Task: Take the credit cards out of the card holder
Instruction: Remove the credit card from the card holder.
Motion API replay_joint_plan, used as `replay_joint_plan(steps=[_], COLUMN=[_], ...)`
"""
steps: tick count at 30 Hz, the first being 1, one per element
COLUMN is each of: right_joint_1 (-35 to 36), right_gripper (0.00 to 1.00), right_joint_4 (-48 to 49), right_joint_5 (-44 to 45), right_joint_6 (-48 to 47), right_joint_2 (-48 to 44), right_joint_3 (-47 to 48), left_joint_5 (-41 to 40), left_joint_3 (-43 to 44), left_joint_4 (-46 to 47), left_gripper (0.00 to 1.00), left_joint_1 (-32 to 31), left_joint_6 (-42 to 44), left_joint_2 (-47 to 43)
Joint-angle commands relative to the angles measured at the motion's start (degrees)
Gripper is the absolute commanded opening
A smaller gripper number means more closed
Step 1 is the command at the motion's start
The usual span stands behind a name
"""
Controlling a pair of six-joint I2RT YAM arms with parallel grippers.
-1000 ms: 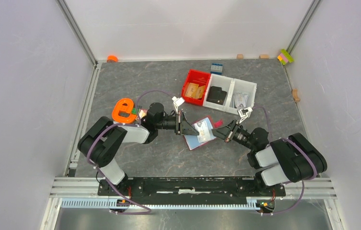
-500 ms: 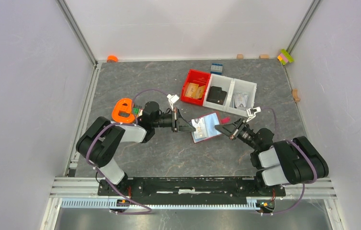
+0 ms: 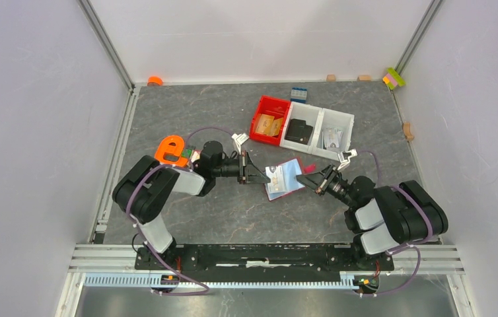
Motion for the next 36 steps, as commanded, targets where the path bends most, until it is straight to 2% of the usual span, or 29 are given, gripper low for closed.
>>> replay_joint_plan(steps=[1,5,9,12,15,21,23,26,29,32,36], right_joint_1=[-0.1,0.4,1.3,1.3,1.3,-0.1,-0.5,-0.6,-0.6,-0.6,-0.5], right_gripper=[0.0,0.0,0.0,0.01,0.28,0.47,0.56,0.64,0.79,0.84,0.82], right_joint_4=[2.5,2.0,2.3,-2.2,-14.4,-40.4,-48.3,-55.5,-59.6,-55.6,-46.3], right_joint_5=[2.4,3.5,4.5,6.0,8.9,20.8,26.2,32.3,35.9,28.9,12.8], right_joint_6=[-6.0,-7.0,-7.5,-9.7,-15.2,-27.1,-29.6,-33.2,-36.1,-37.8,-35.9], right_joint_2=[0.2,4.4,8.7,9.4,6.4,-7.2,-12.6,-22.6,-31.6,-34.9,-30.3], right_joint_3=[0.1,0.5,1.3,1.7,3.2,6.2,7.1,7.4,7.5,6.9,8.2], left_joint_5=[-1.4,-1.2,-1.8,-2.1,-2.3,-4.6,-5.0,-5.5,-5.8,-5.1,-2.4], left_joint_3=[2.8,3.9,5.1,6.1,6.6,7.4,7.4,6.9,6.4,5.8,3.9], left_joint_4=[-1.6,0.4,-1.8,-3.4,-4.3,-11.9,-13.2,-15.3,-17.1,-16.8,-10.5], left_gripper=[0.02,0.02,0.02,0.02,0.02,0.02,0.02,0.02,0.02,0.02,0.02], left_joint_1=[-0.1,-0.2,-0.4,-0.4,-0.4,-0.3,-0.3,-0.3,-0.3,-0.3,-0.3], left_joint_6=[1.9,0.1,1.3,2.1,2.3,6.1,6.7,7.9,9.4,9.8,6.3], left_joint_2=[4.7,9.2,11.3,12.8,13.4,12.0,11.0,8.7,5.5,2.9,0.6])
